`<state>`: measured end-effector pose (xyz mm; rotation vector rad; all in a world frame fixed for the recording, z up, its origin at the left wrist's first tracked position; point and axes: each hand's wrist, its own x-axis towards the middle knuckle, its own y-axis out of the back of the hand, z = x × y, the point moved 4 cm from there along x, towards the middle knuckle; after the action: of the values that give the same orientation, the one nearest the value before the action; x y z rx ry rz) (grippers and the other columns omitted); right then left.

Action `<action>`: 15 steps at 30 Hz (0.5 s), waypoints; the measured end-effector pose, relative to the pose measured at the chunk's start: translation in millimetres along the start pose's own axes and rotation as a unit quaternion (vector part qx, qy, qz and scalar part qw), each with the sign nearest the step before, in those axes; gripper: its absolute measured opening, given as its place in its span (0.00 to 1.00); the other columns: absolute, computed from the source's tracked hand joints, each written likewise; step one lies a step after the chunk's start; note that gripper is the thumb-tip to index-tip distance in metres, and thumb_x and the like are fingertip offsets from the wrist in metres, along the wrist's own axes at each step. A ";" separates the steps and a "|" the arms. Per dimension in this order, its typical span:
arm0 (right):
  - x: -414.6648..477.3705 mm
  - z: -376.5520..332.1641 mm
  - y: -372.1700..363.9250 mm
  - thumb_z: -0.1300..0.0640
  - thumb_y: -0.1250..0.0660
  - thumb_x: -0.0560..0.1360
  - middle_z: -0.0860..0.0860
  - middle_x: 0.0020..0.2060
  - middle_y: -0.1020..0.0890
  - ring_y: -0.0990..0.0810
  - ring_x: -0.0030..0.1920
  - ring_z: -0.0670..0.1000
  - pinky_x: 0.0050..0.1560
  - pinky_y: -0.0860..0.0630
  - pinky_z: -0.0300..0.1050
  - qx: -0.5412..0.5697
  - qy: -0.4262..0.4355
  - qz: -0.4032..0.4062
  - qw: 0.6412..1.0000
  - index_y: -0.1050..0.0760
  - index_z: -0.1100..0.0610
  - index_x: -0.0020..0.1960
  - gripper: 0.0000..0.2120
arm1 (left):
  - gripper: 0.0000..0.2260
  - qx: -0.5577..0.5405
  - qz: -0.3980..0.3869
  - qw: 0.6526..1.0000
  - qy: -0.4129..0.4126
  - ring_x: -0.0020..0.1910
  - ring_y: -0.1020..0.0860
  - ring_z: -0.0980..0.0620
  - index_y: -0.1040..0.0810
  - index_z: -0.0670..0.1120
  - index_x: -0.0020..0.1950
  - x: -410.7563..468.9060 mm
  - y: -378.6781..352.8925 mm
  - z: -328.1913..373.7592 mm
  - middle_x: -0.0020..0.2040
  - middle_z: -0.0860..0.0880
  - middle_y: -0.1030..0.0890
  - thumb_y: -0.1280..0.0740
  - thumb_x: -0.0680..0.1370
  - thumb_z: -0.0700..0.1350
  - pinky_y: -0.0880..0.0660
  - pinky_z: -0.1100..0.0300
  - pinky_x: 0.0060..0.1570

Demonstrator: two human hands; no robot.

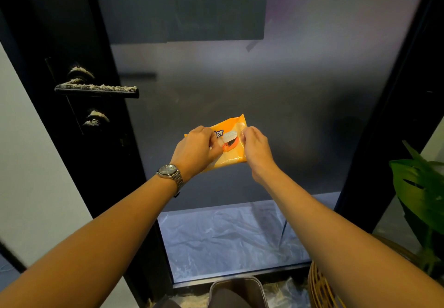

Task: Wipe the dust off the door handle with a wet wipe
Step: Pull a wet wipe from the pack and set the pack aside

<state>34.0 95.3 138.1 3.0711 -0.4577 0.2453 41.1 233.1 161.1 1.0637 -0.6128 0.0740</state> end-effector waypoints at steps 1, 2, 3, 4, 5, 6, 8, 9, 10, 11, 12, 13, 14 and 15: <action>1.1 -0.4 1.2 0.58 0.47 0.80 0.51 0.33 0.27 0.28 0.36 0.49 0.32 0.32 0.39 -0.006 0.002 0.002 1.000 0.36 0.54 0.35 0.14 | 0.07 -0.014 -0.003 1.000 0.004 0.33 0.31 0.54 0.30 0.46 0.42 0.1 -0.2 0.1 0.41 0.48 0.28 0.40 0.77 0.48 0.38 0.65 0.29; 2.0 -0.7 2.7 0.58 0.47 0.80 0.52 0.35 0.27 0.28 0.38 0.50 0.33 0.32 0.40 -0.011 0.005 0.005 1.000 0.36 0.54 0.35 0.14 | 0.06 -0.033 -0.004 0.999 0.008 0.33 0.32 0.55 0.31 0.45 0.42 0.4 -0.3 0.1 0.41 0.48 0.28 0.41 0.77 0.47 0.38 0.65 0.29; 2.4 -0.3 4.0 0.58 0.47 0.80 0.54 0.37 0.26 0.28 0.39 0.51 0.34 0.32 0.41 -0.016 0.009 0.006 1.000 0.35 0.54 0.36 0.14 | 0.06 -0.057 -0.003 0.998 0.014 0.32 0.33 0.55 0.31 0.45 0.42 0.2 -0.3 0.3 0.40 0.48 0.29 0.41 0.76 0.45 0.39 0.65 0.29; 2.3 0.4 5.1 0.58 0.47 0.80 0.54 0.37 0.26 0.28 0.38 0.51 0.35 0.32 0.42 -0.022 0.013 0.007 1.000 0.35 0.55 0.37 0.13 | 0.05 -0.083 -0.001 0.996 0.019 0.32 0.34 0.55 0.32 0.44 0.42 -0.3 -0.3 0.8 0.39 0.48 0.29 0.41 0.76 0.44 0.38 0.64 0.29; 1.6 1.5 5.9 0.58 0.46 0.81 0.54 0.36 0.27 0.29 0.37 0.50 0.35 0.32 0.42 -0.027 0.019 0.006 0.999 0.35 0.55 0.37 0.13 | 0.05 -0.111 0.000 0.993 0.025 0.31 0.34 0.55 0.32 0.44 0.42 -1.0 -0.4 1.5 0.39 0.48 0.30 0.41 0.76 0.44 0.38 0.64 0.29; 1.0 2.9 5.8 0.58 0.46 0.81 0.52 0.34 0.28 0.30 0.35 0.48 0.33 0.33 0.41 -0.032 0.025 0.002 0.999 0.35 0.55 0.37 0.14 | 0.05 -0.137 0.001 0.990 0.029 0.31 0.34 0.55 0.32 0.44 0.42 -1.6 -0.6 2.6 0.38 0.48 0.30 0.41 0.76 0.43 0.37 0.63 0.29; -0.7 5.1 3.6 0.57 0.45 0.81 0.51 0.34 0.27 0.30 0.35 0.47 0.32 0.33 0.41 -0.035 0.033 -0.011 0.999 0.34 0.56 0.38 0.12 | 0.04 -0.171 0.005 0.985 0.033 0.30 0.34 0.55 0.32 0.43 0.42 -3.5 -0.8 4.4 0.36 0.49 0.30 0.41 0.76 0.43 0.36 0.62 0.29; -1.4 5.3 1.9 0.56 0.44 0.81 0.51 0.36 0.26 0.28 0.36 0.48 0.32 0.31 0.40 -0.035 0.034 -0.020 0.999 0.33 0.56 0.40 0.11 | 0.04 -0.182 0.007 0.983 0.035 0.30 0.34 0.55 0.33 0.43 0.43 -4.2 -1.1 5.0 0.35 0.50 0.30 0.41 0.76 0.43 0.37 0.62 0.29; -1.8 5.0 0.2 0.55 0.44 0.81 0.51 0.38 0.25 0.27 0.37 0.48 0.30 0.29 0.39 -0.034 0.034 -0.027 0.999 0.32 0.56 0.42 0.10 | 0.04 -0.190 0.009 0.981 0.036 0.30 0.34 0.55 0.33 0.43 0.43 -4.8 -1.3 5.8 0.34 0.50 0.30 0.41 0.77 0.43 0.37 0.62 0.28; -1.4 4.5 -1.2 0.55 0.44 0.81 0.51 0.39 0.25 0.26 0.38 0.48 0.29 0.28 0.38 -0.034 0.034 -0.029 0.998 0.32 0.55 0.42 0.10 | 0.05 -0.195 0.012 0.980 0.038 0.30 0.34 0.55 0.33 0.43 0.44 -5.0 -1.5 5.8 0.34 0.50 0.30 0.41 0.77 0.43 0.37 0.63 0.28; -0.9 3.3 -1.8 0.55 0.44 0.81 0.50 0.39 0.25 0.26 0.37 0.47 0.27 0.28 0.36 -0.036 0.036 -0.025 0.998 0.32 0.53 0.41 0.10 | 0.04 -0.198 0.018 0.979 0.039 0.30 0.34 0.56 0.34 0.43 0.44 -5.0 -1.3 5.7 0.35 0.50 0.30 0.42 0.77 0.43 0.37 0.63 0.29; -0.1 1.6 -1.2 0.56 0.45 0.81 0.49 0.37 0.25 0.26 0.35 0.46 0.25 0.29 0.34 -0.039 0.040 -0.013 0.998 0.32 0.52 0.40 0.11 | 0.04 -0.198 0.031 0.979 0.042 0.31 0.34 0.56 0.35 0.43 0.43 -4.5 -0.5 5.1 0.35 0.50 0.31 0.42 0.77 0.42 0.38 0.64 0.29; 0.9 0.4 0.1 0.57 0.45 0.81 0.48 0.35 0.26 0.28 0.34 0.45 0.25 0.30 0.34 -0.041 0.042 0.001 0.998 0.33 0.51 0.38 0.12 | 0.04 -0.200 0.051 0.977 0.048 0.31 0.35 0.56 0.35 0.44 0.43 -3.7 1.5 3.6 0.35 0.50 0.31 0.42 0.77 0.41 0.38 0.66 0.29; 2.0 0.3 2.1 0.58 0.45 0.80 0.49 0.35 0.27 0.28 0.35 0.46 0.27 0.29 0.37 -0.045 0.041 0.015 0.998 0.34 0.52 0.38 0.12 | 0.04 -0.213 0.078 0.972 0.062 0.32 0.34 0.56 0.35 0.44 0.42 -2.7 4.8 1.4 0.35 0.50 0.31 0.42 0.77 0.41 0.38 0.67 0.29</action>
<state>35.3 92.7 138.2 2.9565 -0.4967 0.3403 36.6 234.9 164.0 0.5904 -0.5658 0.1384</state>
